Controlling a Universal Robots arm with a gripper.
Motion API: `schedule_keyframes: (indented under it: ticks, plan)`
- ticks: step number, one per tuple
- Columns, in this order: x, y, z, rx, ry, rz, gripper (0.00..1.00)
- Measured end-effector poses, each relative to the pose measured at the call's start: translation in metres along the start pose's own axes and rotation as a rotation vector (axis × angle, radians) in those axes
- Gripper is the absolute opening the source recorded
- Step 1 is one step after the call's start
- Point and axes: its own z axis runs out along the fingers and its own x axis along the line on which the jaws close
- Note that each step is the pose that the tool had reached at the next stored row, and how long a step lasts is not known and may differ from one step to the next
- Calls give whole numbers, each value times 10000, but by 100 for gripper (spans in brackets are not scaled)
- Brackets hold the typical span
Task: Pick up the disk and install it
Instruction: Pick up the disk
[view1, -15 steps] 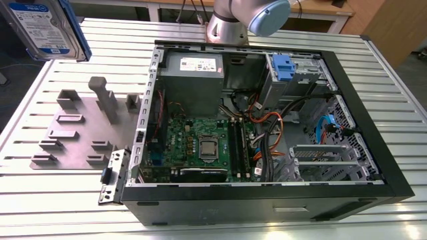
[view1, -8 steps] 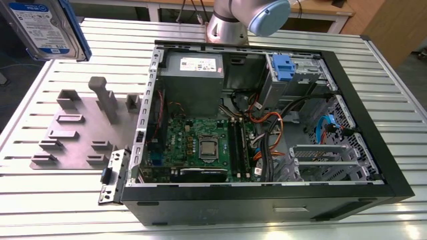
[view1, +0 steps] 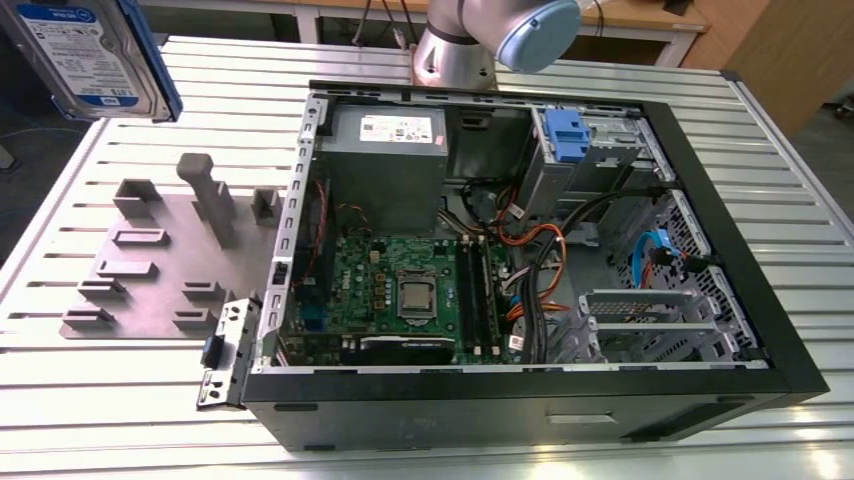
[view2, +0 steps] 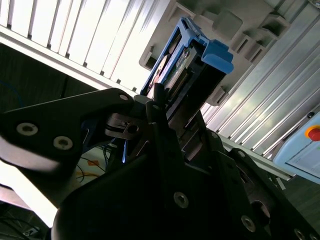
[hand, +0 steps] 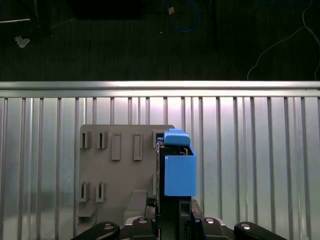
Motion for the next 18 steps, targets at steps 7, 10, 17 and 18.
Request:
schedule_keyframes:
  ticks: [7, 10, 17, 18]
  plan:
    - [-2, 3, -83, 3, -2, -1, 35]
    - [-4, 5, -127, 2, 0, 0, 35]
    - [-7, 10, -244, 2, 7, 0, 35]
    - [-7, 11, -253, 2, 8, 0, 35]
